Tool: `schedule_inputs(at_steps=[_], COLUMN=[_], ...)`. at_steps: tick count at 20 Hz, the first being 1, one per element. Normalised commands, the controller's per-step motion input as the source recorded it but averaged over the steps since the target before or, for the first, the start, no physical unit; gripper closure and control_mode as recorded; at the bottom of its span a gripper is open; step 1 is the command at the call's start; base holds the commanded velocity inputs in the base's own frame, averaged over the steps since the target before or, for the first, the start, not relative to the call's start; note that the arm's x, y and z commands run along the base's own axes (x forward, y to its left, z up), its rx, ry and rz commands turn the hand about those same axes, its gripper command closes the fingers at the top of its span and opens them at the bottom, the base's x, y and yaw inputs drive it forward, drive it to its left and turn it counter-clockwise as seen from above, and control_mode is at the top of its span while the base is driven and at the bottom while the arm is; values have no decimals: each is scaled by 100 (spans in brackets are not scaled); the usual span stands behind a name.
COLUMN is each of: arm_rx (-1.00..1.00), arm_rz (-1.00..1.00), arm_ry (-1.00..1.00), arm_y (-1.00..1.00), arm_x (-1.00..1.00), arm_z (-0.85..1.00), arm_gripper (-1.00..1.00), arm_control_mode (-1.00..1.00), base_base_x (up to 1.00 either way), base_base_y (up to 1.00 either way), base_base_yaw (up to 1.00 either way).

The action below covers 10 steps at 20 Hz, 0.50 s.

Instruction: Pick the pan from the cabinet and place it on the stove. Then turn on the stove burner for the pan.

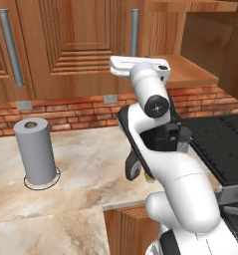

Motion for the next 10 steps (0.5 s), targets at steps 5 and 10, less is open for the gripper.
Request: schedule_inputs(at_steps=[5, 10], arm_rx=[0, 0], arm_rz=[0, 0], arm_ry=[0, 0], arm_y=[4, 7], arm_x=[26, 27], arm_z=[-2, -6], arm_gripper=[-100, -100], arm_control_mode=[-100, -100], base_base_x=[0, 0], base_base_y=[0, 0], base_base_yaw=[0, 0])
